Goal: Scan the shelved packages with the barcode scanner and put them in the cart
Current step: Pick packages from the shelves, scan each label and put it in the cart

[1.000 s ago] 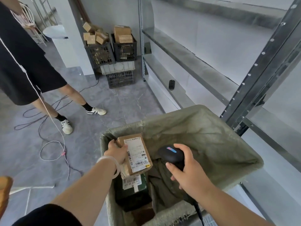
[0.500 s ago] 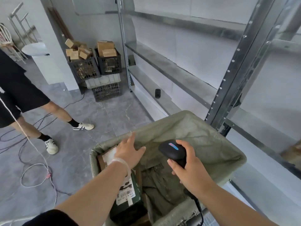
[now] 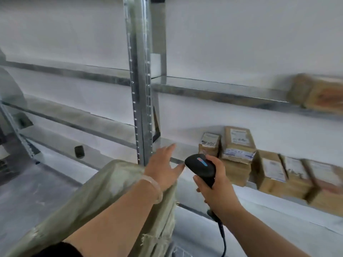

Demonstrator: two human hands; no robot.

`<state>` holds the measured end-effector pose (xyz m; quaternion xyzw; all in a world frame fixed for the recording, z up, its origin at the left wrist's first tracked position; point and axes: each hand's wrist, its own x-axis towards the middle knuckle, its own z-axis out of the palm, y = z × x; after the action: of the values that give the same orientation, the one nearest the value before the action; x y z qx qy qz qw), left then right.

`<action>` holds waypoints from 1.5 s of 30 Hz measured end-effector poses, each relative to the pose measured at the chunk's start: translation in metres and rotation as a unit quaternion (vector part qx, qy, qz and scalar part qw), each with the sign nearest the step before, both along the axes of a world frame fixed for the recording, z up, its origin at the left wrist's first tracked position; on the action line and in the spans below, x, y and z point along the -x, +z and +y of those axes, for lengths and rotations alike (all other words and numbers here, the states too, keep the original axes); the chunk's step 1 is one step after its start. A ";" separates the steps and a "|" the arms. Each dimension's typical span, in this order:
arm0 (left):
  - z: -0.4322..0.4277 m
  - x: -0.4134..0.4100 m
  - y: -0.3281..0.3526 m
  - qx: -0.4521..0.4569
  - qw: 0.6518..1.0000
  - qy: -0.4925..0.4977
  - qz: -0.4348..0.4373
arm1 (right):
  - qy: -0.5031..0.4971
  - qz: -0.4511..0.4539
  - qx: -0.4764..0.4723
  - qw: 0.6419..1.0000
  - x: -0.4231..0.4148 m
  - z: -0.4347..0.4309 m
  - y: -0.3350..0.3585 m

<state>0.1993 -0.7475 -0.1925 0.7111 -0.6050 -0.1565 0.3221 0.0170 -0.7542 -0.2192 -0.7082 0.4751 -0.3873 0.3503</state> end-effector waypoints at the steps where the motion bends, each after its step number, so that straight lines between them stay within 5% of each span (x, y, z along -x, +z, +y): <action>1: -0.008 0.017 0.007 0.001 1.000 -0.024 0.006 | -0.026 -0.003 0.007 1.000 0.015 -0.001 0.003; 10: -0.065 0.135 0.072 0.050 0.984 -0.160 0.065 | -0.178 -0.037 0.097 0.979 0.117 -0.014 0.059; 21: -0.130 0.231 0.146 0.087 0.968 -0.234 0.025 | -0.294 -0.068 0.195 0.933 0.231 -0.066 0.151; 28: -0.180 0.285 0.186 0.097 0.969 -0.220 0.050 | -0.309 -0.132 0.221 0.916 0.285 -0.121 0.200; 36: -0.238 0.323 0.197 0.059 0.981 -0.166 0.088 | -0.308 -0.053 0.170 0.935 0.326 -0.186 0.217; 45: -0.240 0.323 0.180 0.093 0.967 -0.162 0.172 | -0.283 -0.069 0.149 0.945 0.333 -0.197 0.207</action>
<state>-0.1234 -0.9873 -0.0122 0.5326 -0.6597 -0.2696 0.4566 -0.3161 -0.9516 -0.0117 -0.5602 0.5672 -0.5852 0.1486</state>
